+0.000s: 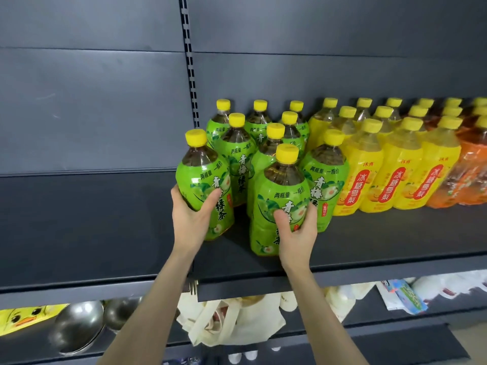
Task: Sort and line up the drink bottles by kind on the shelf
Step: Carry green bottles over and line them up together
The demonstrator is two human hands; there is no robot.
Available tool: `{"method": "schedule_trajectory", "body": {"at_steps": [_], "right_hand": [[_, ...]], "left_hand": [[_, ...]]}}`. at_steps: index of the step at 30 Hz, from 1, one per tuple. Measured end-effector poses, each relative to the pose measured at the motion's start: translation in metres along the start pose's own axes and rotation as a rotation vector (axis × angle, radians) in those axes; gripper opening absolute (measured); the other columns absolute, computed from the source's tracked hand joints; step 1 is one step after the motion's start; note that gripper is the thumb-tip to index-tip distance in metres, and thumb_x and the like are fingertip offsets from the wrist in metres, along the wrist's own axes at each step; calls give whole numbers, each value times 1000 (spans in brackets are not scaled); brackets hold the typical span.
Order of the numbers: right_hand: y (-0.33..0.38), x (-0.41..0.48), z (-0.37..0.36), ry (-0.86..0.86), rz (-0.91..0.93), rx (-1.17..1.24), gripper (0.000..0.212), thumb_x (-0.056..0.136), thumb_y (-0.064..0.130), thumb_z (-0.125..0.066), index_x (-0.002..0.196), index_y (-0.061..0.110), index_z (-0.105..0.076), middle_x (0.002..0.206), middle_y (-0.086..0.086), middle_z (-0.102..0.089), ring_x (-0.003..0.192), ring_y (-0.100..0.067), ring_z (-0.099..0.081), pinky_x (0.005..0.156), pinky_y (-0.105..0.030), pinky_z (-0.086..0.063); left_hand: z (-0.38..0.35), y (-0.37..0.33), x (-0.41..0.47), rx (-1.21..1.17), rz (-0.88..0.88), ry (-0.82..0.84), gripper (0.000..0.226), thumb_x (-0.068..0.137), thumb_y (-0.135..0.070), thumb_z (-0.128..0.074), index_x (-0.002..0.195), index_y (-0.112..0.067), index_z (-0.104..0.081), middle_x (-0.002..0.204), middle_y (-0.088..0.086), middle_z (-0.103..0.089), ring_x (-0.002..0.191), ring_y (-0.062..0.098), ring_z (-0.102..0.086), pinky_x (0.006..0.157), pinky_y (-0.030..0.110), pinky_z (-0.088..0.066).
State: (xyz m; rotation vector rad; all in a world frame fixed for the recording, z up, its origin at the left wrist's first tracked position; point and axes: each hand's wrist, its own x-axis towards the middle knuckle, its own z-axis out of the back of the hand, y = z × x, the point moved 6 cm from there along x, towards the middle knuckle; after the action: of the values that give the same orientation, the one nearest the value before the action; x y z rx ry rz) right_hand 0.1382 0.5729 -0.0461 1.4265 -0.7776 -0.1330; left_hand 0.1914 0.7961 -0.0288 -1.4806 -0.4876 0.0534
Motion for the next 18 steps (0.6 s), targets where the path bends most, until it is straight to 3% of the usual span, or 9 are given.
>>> {"method": "schedule_trajectory", "body": {"at_steps": [4,6,9,12,18], "right_hand": [[1,-1,2,-16,20,-21,71,68,55,-63,121,10,-50,113,-3,-58,105,-7,-56,84,-6,-40],[2,0,1,-12,25,-26,69,68,56,-63,120,14,-49,112,-1,-58,103,-1,-55,83,-5,-39],[0,1,2,-5,42,-40,76,69,57,-63,122,5,-50,114,-8,-58,105,-15,-56,85,-9,-41],[-1,1,0,6,34,-36,77,68,58,-62,123,5,-49,115,-6,-58,105,-12,-55,85,-7,-40],[-2,3,0,1,41,-36,75,68,57,-64,121,6,-50,113,-8,-59,106,-17,-57,85,-14,-45]], "left_hand": [[-4,-2,3,-17,-9,-49,66,76,-27,-78,129,-12,-41,102,-20,-55,88,-16,-56,85,21,-49],[-7,-2,5,-32,-2,-52,66,76,-27,-78,129,-12,-42,102,-20,-56,89,-14,-56,85,21,-49],[-8,-2,9,-28,4,-9,66,75,-28,-78,128,-10,-43,103,-13,-59,94,-4,-59,87,27,-51],[-9,-2,6,-15,-16,60,70,71,-32,-79,128,-10,-43,108,-6,-61,100,9,-61,88,29,-51],[-23,-5,-1,-82,6,235,73,66,-38,-73,127,-13,-42,106,-11,-62,93,-3,-63,79,22,-54]]}}
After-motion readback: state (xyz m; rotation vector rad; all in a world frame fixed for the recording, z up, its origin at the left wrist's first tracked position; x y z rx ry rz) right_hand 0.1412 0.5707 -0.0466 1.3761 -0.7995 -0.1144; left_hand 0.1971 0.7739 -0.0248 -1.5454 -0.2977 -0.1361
